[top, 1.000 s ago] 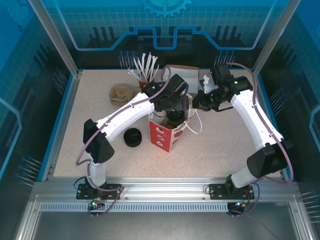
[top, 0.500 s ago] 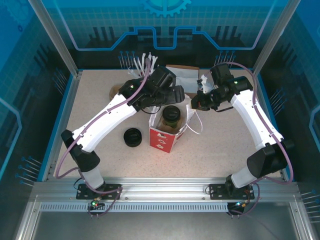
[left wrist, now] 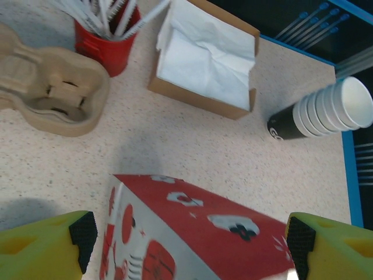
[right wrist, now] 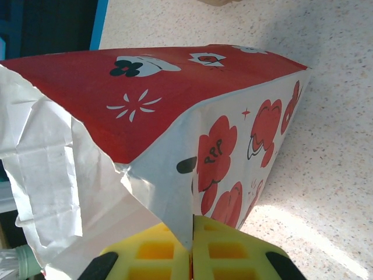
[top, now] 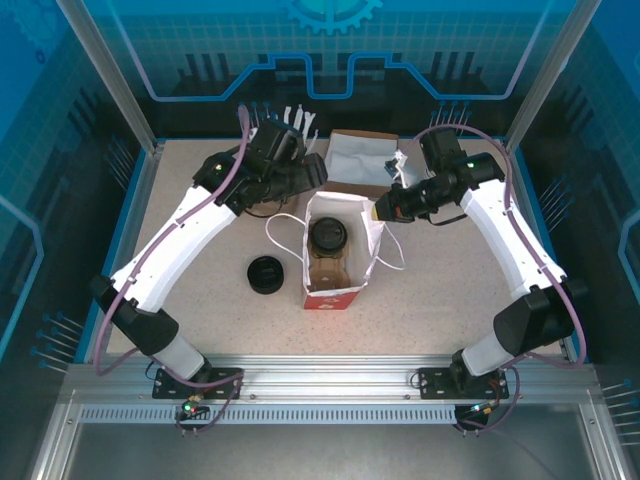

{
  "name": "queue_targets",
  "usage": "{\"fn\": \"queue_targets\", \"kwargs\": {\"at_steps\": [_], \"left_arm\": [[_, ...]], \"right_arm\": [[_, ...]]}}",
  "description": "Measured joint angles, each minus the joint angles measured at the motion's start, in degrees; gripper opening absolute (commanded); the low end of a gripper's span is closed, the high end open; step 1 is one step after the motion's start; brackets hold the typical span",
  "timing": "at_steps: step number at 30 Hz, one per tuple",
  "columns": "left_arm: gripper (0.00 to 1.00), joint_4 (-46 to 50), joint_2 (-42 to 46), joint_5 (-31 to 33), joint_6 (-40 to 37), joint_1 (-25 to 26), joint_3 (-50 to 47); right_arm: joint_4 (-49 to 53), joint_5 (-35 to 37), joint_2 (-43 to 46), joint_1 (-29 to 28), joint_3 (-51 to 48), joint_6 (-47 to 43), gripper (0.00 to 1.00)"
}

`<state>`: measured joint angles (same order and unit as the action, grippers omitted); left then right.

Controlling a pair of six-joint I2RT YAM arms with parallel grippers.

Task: Pack the takeout coffee

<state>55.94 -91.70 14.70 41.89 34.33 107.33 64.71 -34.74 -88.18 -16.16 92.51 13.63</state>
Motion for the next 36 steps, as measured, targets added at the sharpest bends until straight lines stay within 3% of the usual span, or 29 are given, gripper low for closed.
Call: {"fn": "queue_targets", "kwargs": {"at_steps": [16, 24, 30, 36], "left_arm": [[0.85, -2.34, 2.21, -4.09, -0.22, -8.48, -6.25], [0.85, -6.14, -0.79, -4.55, -0.22, -13.57, -6.25], [0.85, -9.81, -4.39, -4.72, -0.26, -17.66, -6.14], [0.84, -13.62, -8.26, -4.87, -1.38, -20.74, -4.37]], "right_arm": [[-0.46, -1.68, -1.70, -3.08, -0.92, 0.81, 0.16], [-0.90, -1.29, -4.37, -3.08, 0.66, 2.36, 0.26], [-1.29, -1.29, -4.98, -3.08, 3.87, 2.97, 0.41], [-1.01, -0.74, -7.43, -2.47, 10.29, 2.82, 0.45]]}}
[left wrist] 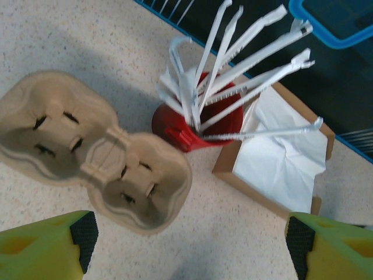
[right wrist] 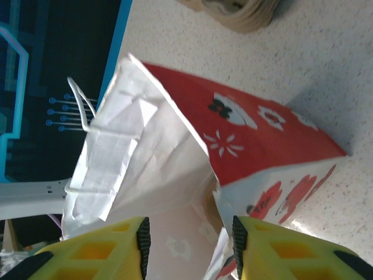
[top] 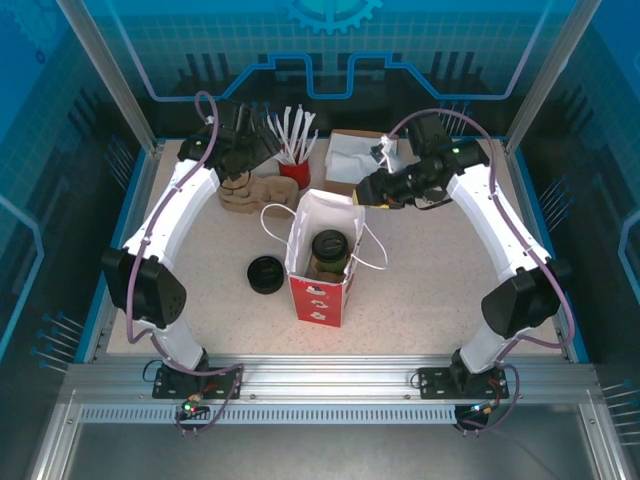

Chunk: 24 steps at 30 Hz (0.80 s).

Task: Pack the takeout coffee

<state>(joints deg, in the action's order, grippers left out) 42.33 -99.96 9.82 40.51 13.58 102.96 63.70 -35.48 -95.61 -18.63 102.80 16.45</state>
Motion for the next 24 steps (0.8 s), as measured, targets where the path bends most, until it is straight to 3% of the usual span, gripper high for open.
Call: {"fn": "queue_targets", "kwargs": {"at_steps": [10, 18, 24], "left_arm": [[0.62, -4.39, -8.07, -3.45, -0.39, -4.52, 6.05], [0.57, -4.07, -13.51, -5.29, -1.57, -5.62, 12.48], [0.59, -4.68, -13.79, -5.62, -5.09, -5.49, 14.49]], "right_arm": [[0.15, 1.09, -0.37, 5.57, 5.64, 0.04, 0.45], [-2.01, 3.98, 1.46, 7.56, 5.53, 2.62, 0.42], [-7.13, 5.38, 5.62, 7.61, 3.19, 5.57, 0.45]]}}
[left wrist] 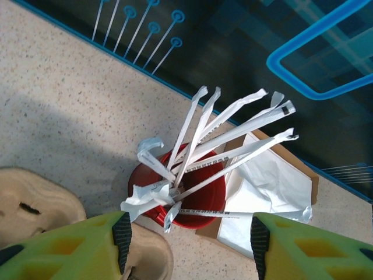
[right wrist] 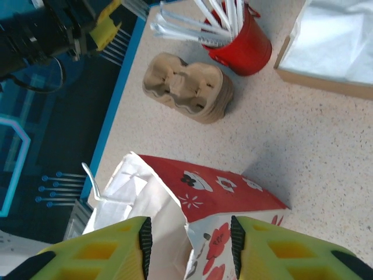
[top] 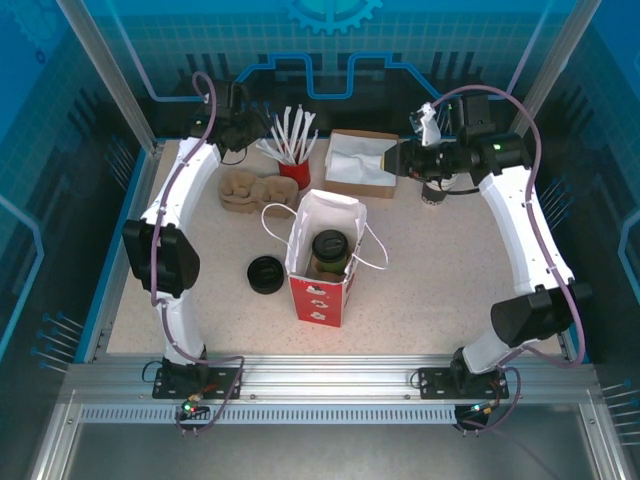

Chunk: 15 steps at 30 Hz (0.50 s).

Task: Pack the takeout coffee

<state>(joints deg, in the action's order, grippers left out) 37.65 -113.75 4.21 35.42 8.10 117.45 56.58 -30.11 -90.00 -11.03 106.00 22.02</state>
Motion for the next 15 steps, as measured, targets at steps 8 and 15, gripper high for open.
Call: {"fn": "queue_targets", "kwargs": {"at_steps": [8, 15], "left_arm": [[0.60, -0.39, 0.00, -2.93, -3.54, 0.44, 0.13], [0.60, -0.72, 1.70, -5.01, -4.52, 0.76, -3.65]], "right_arm": [[-2.73, -2.01, 3.52, 0.33, -2.25, 1.64, 0.48], [-3.28, -3.04, 11.02, 0.28, -12.02, 4.68, 0.47]]}}
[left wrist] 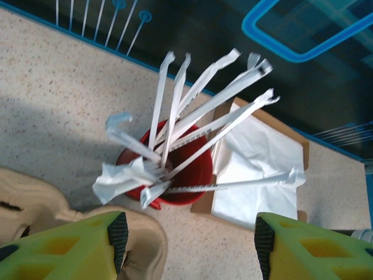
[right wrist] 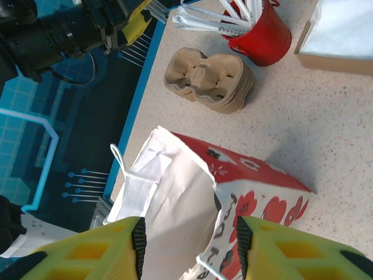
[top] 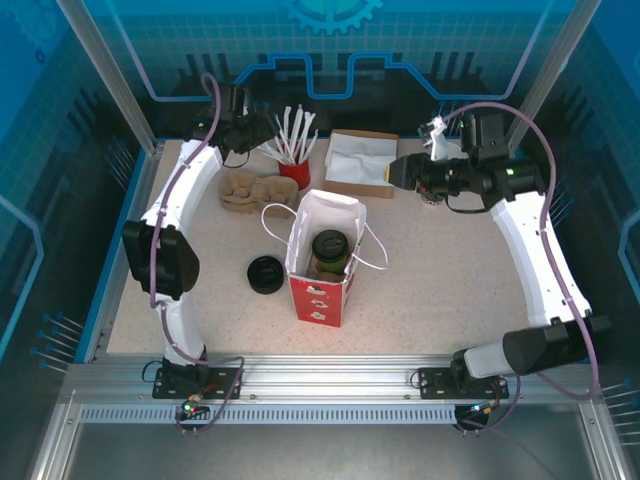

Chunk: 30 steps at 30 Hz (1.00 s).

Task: Pack the takeout coffee

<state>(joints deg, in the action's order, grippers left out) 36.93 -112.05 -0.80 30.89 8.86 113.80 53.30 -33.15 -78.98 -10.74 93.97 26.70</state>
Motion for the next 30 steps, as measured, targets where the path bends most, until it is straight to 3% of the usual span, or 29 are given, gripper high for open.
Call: {"fn": "queue_targets", "kwargs": {"at_steps": [7, 11, 30], "left_arm": [[0.57, -1.64, 1.60, -0.07, -0.87, 0.00, -4.98], [0.47, -2.97, 1.42, -0.28, -1.03, 0.11, -5.11], [0.47, -8.33, -3.02, 0.98, -1.36, 1.11, -5.33]], "right_arm": [[0.02, 1.95, 11.80, -0.52, -8.50, 1.90, 0.47], [-0.90, 3.21, 15.58, -0.85, -12.96, 2.80, 0.46], [-1.99, 4.24, 13.44, -0.98, -14.99, 2.14, 0.46]]}}
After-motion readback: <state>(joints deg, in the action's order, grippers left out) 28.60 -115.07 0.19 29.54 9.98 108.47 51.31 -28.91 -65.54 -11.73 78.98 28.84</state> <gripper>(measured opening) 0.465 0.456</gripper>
